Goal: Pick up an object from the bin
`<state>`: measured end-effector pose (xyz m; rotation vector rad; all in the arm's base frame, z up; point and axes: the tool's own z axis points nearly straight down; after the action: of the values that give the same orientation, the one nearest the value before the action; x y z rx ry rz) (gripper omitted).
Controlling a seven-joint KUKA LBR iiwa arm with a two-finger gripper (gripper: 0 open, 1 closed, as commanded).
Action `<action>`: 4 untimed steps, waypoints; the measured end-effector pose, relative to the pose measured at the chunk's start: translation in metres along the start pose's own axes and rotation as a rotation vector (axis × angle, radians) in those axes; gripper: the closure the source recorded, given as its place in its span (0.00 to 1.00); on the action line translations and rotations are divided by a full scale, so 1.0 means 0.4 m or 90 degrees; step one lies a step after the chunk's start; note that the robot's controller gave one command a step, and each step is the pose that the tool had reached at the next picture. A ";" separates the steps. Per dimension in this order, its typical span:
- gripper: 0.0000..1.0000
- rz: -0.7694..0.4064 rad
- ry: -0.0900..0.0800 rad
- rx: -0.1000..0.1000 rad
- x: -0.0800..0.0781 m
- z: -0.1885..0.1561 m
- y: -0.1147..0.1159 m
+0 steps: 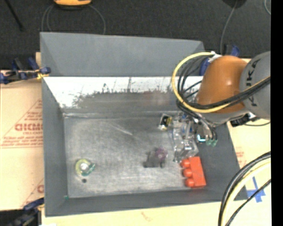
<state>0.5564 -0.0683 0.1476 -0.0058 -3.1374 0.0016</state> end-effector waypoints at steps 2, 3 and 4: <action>0.00 0.030 -0.010 0.001 0.057 0.182 0.062; 1.00 0.028 -0.014 0.001 0.053 0.177 0.062; 1.00 0.036 -0.015 0.004 0.059 0.177 0.101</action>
Offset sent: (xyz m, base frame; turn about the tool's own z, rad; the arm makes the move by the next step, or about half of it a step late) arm -0.0432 -0.0030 -0.0716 0.0352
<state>0.5328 -0.0279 0.0767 -0.0948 -3.1588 0.0111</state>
